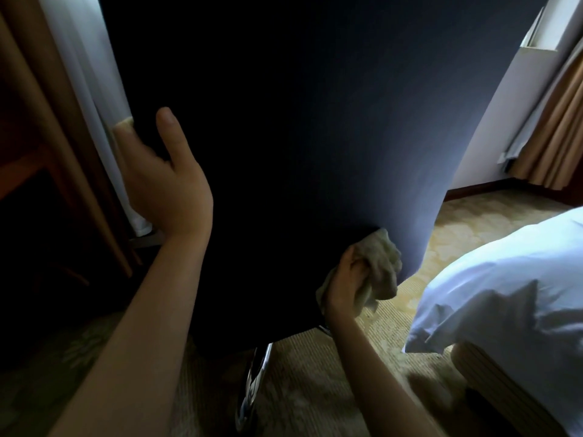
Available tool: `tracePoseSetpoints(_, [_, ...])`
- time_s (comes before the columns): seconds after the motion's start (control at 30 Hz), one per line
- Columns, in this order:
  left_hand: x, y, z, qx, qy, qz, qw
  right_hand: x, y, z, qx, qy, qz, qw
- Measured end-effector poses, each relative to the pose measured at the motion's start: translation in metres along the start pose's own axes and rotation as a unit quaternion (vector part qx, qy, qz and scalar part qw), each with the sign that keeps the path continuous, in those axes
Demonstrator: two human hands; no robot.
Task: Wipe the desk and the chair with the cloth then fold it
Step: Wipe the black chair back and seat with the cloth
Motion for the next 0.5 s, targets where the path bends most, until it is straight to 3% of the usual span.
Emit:
tracePoseSetpoints(0.2, [0.005,-0.002,-0.001,0.006,0.01,-0.005,1.0,0.025,0.01,0.116,-0.024,-0.224,0.043,0.973])
tracePoseSetpoints(0.33, [0.007,-0.003,0.005,0.005,-0.004,0.016,1.0,-0.025,0.036,0.134,-0.094,-0.365,0.12,0.918])
tracePoseSetpoints(0.4, [0.003,-0.005,0.007,0.002,-0.001,0.027,1.0,-0.063,0.052,0.105,-0.207,-0.454,0.188,0.846])
tracePoseSetpoints(0.5, [-0.005,-0.012,0.022,0.014,-0.026,0.053,0.998,-0.117,0.067,0.04,-0.293,-0.63,0.268,0.668])
Point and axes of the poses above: each hand's wrist, its own x-axis towards the middle knuckle, its own y-axis out of the palm, z = x × y, the point moved 5 cm from there along x, towards the middle knuckle, and after that the axes turned 10 degrees about -y, right-handed, at the moved point
